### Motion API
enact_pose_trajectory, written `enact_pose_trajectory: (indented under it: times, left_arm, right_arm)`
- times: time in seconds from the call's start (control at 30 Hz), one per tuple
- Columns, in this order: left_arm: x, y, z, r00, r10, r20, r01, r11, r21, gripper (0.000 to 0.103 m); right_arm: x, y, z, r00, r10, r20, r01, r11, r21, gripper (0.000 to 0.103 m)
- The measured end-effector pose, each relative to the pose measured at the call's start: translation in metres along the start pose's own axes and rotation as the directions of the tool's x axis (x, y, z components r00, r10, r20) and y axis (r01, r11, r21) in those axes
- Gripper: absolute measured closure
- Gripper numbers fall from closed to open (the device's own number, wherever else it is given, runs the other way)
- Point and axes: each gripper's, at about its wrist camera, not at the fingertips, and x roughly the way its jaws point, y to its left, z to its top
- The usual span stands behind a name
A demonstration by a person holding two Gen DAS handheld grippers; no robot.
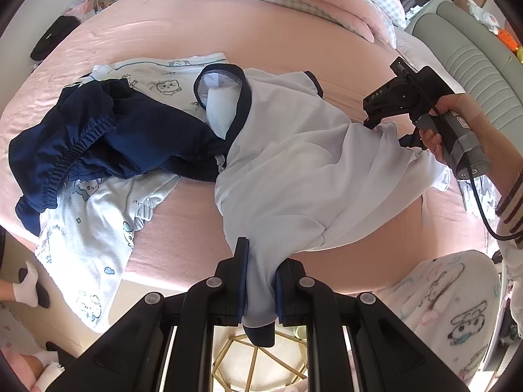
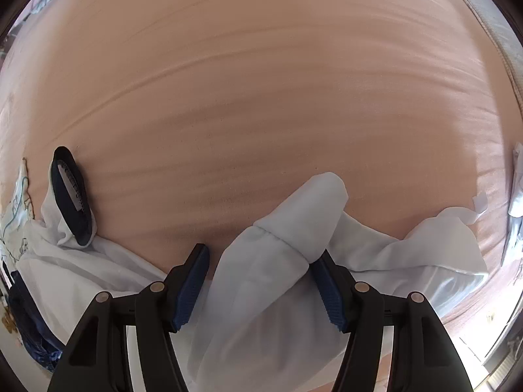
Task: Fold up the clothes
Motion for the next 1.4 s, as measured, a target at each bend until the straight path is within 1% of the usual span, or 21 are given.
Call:
enact_pose_trajectory:
  times: [0.1, 0.13, 0.17, 0.2, 0.23, 0.27, 0.3, 0.33, 0.4, 0.47, 0.57, 0.63, 0.67, 0.73, 0.83, 0.9, 1.03, 1.07, 1.13, 1.27, 1.4]
  left_arm:
    - [0.001, -0.001, -0.001, 1.0, 0.002, -0.003, -0.002, 1.0, 0.007, 0.091]
    - [0.001, 0.0, -0.001, 1.0, 0.001, -0.006, -0.001, 1.0, 0.005, 0.091]
    - [0.002, 0.0, -0.002, 1.0, -0.001, -0.01, 0.001, 1.0, 0.003, 0.091]
    - [0.003, 0.001, -0.002, 1.0, -0.003, -0.012, 0.003, 1.0, 0.0, 0.091]
    - [0.003, 0.001, -0.002, 1.0, -0.005, -0.014, 0.005, 1.0, -0.001, 0.091]
    - [0.004, 0.001, -0.002, 1.0, -0.005, -0.016, 0.005, 1.0, -0.002, 0.091]
    - [0.004, 0.001, -0.002, 1.0, -0.005, -0.017, 0.005, 1.0, -0.003, 0.091]
    - [0.004, 0.001, -0.002, 1.0, -0.004, -0.017, 0.004, 1.0, -0.002, 0.091]
    - [0.003, -0.001, -0.002, 1.0, -0.002, -0.018, 0.002, 1.0, 0.0, 0.091]
    - [0.002, -0.003, -0.002, 1.0, -0.001, -0.016, 0.001, 1.0, 0.004, 0.091]
    - [0.001, -0.006, -0.003, 1.0, 0.007, -0.015, -0.007, 1.0, 0.006, 0.091]
    - [-0.001, -0.007, -0.003, 1.0, 0.007, -0.013, -0.006, 1.0, 0.007, 0.091]
    - [-0.001, -0.008, -0.003, 1.0, 0.008, -0.013, -0.008, 1.0, 0.008, 0.091]
    - [-0.002, -0.01, -0.004, 1.0, 0.01, -0.011, -0.01, 1.0, 0.01, 0.091]
    - [-0.004, -0.012, -0.004, 1.0, 0.009, -0.007, -0.009, 1.0, 0.007, 0.091]
    - [-0.006, -0.012, -0.004, 1.0, 0.005, 0.0, -0.005, 1.0, -0.001, 0.091]
    - [-0.018, -0.012, -0.003, 0.999, -0.014, 0.052, 0.016, 0.999, -0.028, 0.091]
    - [-0.021, -0.013, -0.002, 0.998, -0.017, 0.066, 0.019, 1.0, -0.023, 0.091]
    - [-0.028, -0.015, 0.001, 0.996, -0.009, 0.087, 0.01, 1.0, -0.013, 0.091]
    - [-0.037, -0.015, 0.007, 0.994, -0.022, 0.105, 0.024, 1.0, -0.018, 0.091]
    - [-0.042, -0.011, 0.007, 0.994, -0.025, 0.11, 0.028, 0.999, -0.022, 0.091]
  right_arm:
    - [-0.002, -0.007, -0.004, 1.0, 0.017, 0.021, -0.017, 1.0, 0.006, 0.041]
    - [-0.003, -0.01, -0.005, 0.999, 0.021, 0.026, -0.021, 1.0, 0.005, 0.049]
    - [-0.005, -0.014, -0.007, 0.999, 0.019, 0.033, -0.019, 1.0, 0.005, 0.054]
    - [-0.006, -0.019, -0.009, 0.999, 0.023, 0.04, -0.023, 1.0, 0.004, 0.063]
    - [-0.008, -0.025, -0.011, 0.998, 0.036, 0.047, -0.037, 0.999, 0.0, 0.07]
    - [-0.008, -0.031, -0.013, 0.997, 0.054, 0.054, -0.054, 0.999, -0.004, 0.073]
    - [-0.009, -0.038, -0.015, 0.996, 0.071, 0.06, -0.071, 0.997, -0.005, 0.082]
    - [-0.009, -0.045, -0.018, 0.993, 0.097, 0.065, -0.097, 0.995, -0.002, 0.086]
    - [-0.009, -0.063, -0.023, 0.982, 0.175, 0.072, -0.177, 0.984, 0.019, 0.09]
    - [-0.007, -0.083, -0.027, 0.961, 0.266, 0.073, -0.271, 0.961, 0.061, 0.093]
    - [-0.006, -0.113, -0.035, 0.911, 0.404, 0.083, -0.412, 0.901, 0.137, 0.095]
    - [-0.012, -0.127, -0.041, 0.878, 0.465, 0.111, -0.477, 0.867, 0.144, 0.095]
    - [-0.018, -0.132, -0.044, 0.867, 0.482, 0.13, -0.496, 0.859, 0.125, 0.095]
    - [-0.034, -0.137, -0.049, 0.847, 0.503, 0.173, -0.521, 0.85, 0.078, 0.095]
    - [-0.069, -0.128, -0.045, 0.812, 0.539, 0.223, -0.557, 0.83, 0.024, 0.095]
    - [-0.08, -0.132, -0.048, 0.79, 0.563, 0.242, -0.583, 0.812, 0.015, 0.095]
    - [-0.103, -0.137, -0.06, 0.738, 0.614, 0.278, -0.634, 0.773, -0.023, 0.095]
    - [-0.107, -0.133, -0.063, 0.729, 0.621, 0.288, -0.639, 0.768, -0.036, 0.095]
    - [-0.109, -0.112, -0.07, 0.719, 0.621, 0.311, -0.637, 0.769, -0.062, 0.095]
    - [-0.13, -0.116, -0.086, 0.688, 0.641, 0.34, -0.65, 0.753, -0.102, 0.095]
    - [-0.148, -0.129, -0.103, 0.641, 0.673, 0.369, -0.684, 0.719, -0.124, 0.095]
